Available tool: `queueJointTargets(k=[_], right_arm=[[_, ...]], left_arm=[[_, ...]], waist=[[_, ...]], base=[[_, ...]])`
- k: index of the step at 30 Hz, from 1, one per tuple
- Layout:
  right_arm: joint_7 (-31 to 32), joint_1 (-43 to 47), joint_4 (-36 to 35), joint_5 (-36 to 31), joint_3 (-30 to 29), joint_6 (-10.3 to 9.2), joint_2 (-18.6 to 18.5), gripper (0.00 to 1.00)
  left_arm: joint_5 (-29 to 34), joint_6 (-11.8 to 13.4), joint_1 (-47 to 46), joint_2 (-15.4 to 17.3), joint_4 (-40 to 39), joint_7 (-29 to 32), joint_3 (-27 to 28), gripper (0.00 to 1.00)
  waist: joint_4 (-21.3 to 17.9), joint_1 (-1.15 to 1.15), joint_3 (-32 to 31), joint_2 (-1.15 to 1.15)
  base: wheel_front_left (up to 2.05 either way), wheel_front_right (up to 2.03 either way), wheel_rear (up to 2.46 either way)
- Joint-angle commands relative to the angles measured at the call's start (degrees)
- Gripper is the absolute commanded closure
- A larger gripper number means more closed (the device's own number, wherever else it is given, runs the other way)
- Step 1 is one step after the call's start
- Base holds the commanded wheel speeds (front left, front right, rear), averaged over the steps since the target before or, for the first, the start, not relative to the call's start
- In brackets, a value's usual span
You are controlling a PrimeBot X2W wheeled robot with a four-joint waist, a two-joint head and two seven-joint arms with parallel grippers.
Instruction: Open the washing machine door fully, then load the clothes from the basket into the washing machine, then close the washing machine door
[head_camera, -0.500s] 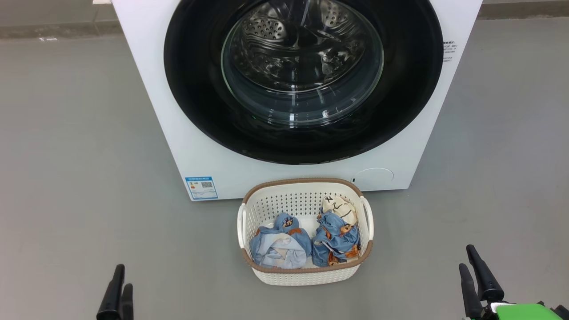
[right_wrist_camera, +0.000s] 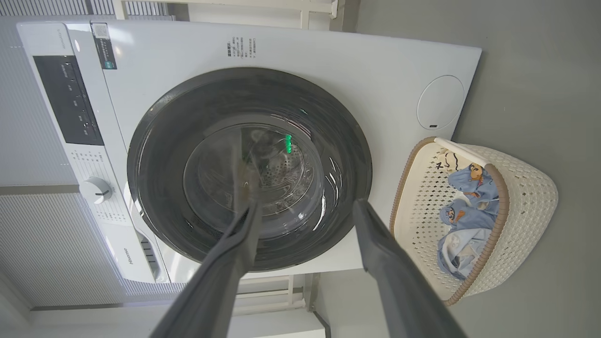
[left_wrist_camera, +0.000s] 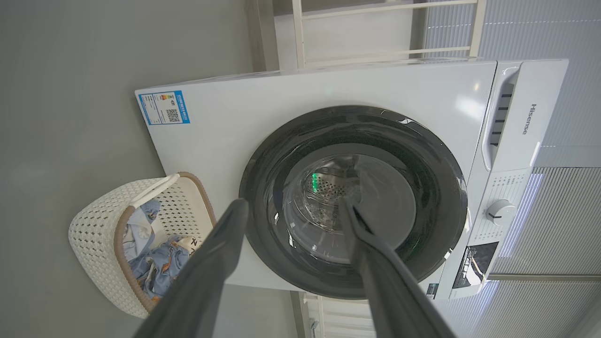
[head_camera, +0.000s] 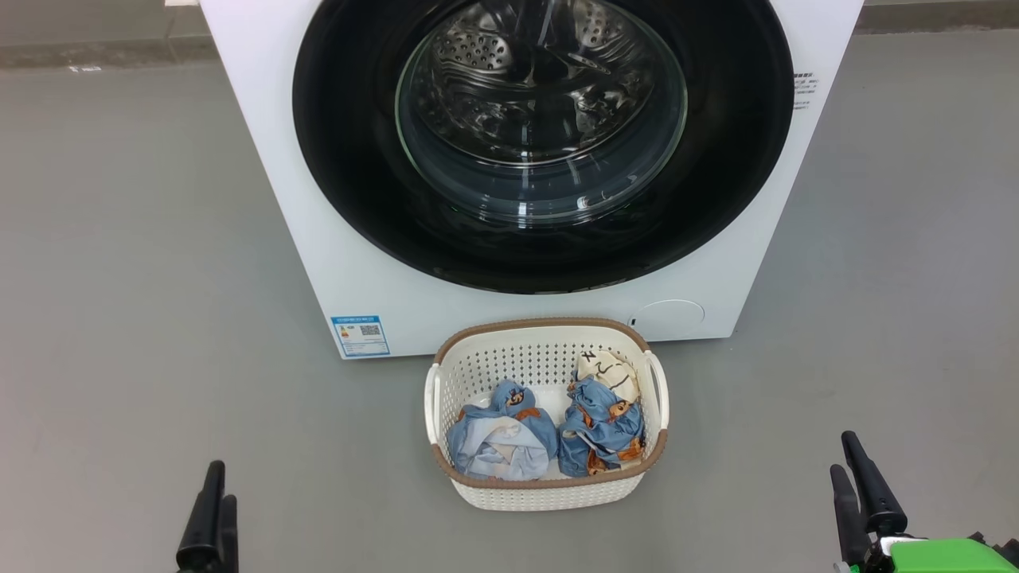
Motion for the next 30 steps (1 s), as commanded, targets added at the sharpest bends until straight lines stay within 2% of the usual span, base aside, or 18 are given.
queueJointTargets(k=[1,7,15,30], right_arm=[[-0.8,-2.1,-1.8,-1.6,0.7,0.02,-1.0,0.00],[-2.0,-2.3,-1.8,-3.5,1.4,0.02,-1.6,0.00],[-3.9,-2.8,-1.2,-9.7,3.1,0.03,-3.1,0.00],[-6.7,-4.1,-0.6,-30.1,2.6,0.04,-3.2,0.00]], left_arm=[[1.4,-0.2,-2.6,1.4,-2.0,-0.9,-0.1,0.00],[4.3,-0.2,-2.9,2.3,-1.8,-2.4,-1.3,0.00],[12.3,-0.2,-3.6,2.7,-1.3,-3.9,-1.4,0.00],[30.5,-0.2,-3.6,2.6,-2.7,-6.5,-2.0,0.00]], waist=[[0.0,-0.01,0.0,0.00],[0.0,-0.01,-0.1,0.00],[0.1,-0.01,-0.1,0.00],[0.2,-0.01,-0.3,0.00]], base=[[0.00,0.00,0.00],[0.00,0.00,0.00],[0.00,0.00,0.00],[0.00,0.00,0.00]])
